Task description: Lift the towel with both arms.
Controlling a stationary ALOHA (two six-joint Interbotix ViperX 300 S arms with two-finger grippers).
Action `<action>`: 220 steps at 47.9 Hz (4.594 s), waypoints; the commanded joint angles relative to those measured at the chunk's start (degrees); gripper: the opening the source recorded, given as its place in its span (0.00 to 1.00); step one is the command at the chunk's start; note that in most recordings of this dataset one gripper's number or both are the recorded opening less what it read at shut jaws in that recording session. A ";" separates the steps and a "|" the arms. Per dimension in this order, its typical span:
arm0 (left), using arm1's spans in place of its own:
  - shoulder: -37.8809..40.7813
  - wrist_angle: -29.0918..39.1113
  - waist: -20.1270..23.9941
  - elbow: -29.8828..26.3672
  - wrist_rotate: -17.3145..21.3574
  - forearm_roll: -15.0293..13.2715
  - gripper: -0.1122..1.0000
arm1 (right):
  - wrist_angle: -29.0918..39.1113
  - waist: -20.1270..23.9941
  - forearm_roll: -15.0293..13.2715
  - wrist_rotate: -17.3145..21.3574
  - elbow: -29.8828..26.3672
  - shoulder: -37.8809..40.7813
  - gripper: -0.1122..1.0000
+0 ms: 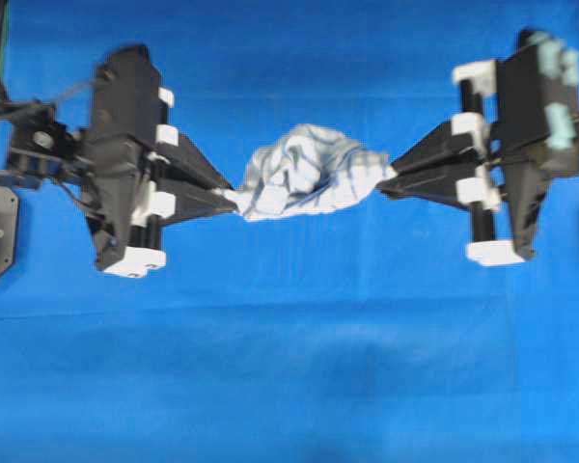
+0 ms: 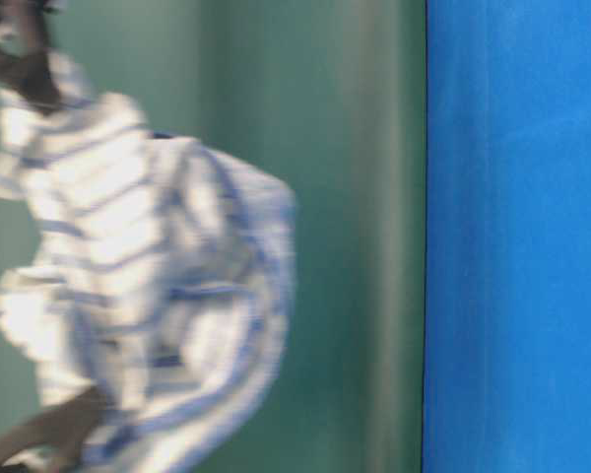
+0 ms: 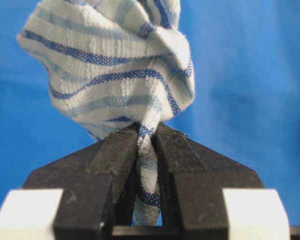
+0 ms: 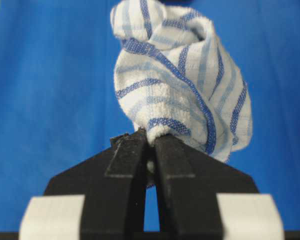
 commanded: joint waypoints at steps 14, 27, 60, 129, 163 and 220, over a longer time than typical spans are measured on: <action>-2.72 2.55 2.64 -4.13 1.05 0.62 0.16 | 2.72 -0.09 -0.97 -0.44 -4.66 -0.97 0.13; -2.64 2.20 2.99 -4.13 6.42 0.79 0.16 | 2.64 -0.09 -1.67 -1.32 -4.92 -0.35 0.14; -5.01 0.88 3.08 -1.49 3.34 0.44 0.92 | 2.64 -0.09 -1.49 -0.53 -4.57 0.18 0.71; 35.16 -34.10 -0.26 11.51 3.25 0.35 0.92 | -18.72 10.02 0.53 5.63 7.65 34.80 0.71; 37.62 -30.41 -0.26 10.81 3.34 0.35 0.29 | -18.98 8.53 1.41 5.45 7.12 37.35 0.25; -8.17 7.47 6.33 -5.45 4.22 0.62 0.13 | 12.04 2.20 -7.03 4.66 -14.68 4.39 0.14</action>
